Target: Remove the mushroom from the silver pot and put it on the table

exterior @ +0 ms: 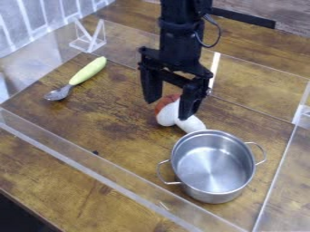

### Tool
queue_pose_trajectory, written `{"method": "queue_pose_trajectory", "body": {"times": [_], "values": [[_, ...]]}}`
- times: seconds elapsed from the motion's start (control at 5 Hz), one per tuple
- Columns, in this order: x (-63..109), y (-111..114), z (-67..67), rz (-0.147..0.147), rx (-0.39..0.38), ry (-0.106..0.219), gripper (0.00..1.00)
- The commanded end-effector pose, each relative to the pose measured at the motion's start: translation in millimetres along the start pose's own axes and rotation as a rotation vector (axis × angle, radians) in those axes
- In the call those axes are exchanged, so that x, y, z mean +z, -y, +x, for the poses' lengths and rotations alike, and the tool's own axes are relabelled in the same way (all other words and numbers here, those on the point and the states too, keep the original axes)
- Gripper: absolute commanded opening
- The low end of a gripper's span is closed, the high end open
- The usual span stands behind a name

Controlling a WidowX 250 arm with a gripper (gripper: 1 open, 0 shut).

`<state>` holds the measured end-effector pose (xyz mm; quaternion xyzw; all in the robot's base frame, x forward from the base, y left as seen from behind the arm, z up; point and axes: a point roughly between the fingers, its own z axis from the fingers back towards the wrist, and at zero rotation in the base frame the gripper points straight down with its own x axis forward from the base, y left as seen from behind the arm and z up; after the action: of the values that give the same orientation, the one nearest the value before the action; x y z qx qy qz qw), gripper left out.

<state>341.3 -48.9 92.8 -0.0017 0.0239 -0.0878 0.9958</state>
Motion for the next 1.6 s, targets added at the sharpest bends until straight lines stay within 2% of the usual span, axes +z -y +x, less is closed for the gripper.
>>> {"method": "queue_pose_trajectory", "body": {"times": [0.0,0.2,0.6,1.0,1.4], "values": [[0.7,2,12.5,-0.003,-0.073,0.052,1.00],[-13.8,0,23.2,-0.006,-0.138,0.059,1.00],[-18.2,14,48.3,-0.023,-0.040,0.074,1.00],[-33.5,9,45.7,-0.030,-0.151,0.062,1.00],[-46.0,20,57.1,-0.039,-0.128,0.052,1.00]]}}
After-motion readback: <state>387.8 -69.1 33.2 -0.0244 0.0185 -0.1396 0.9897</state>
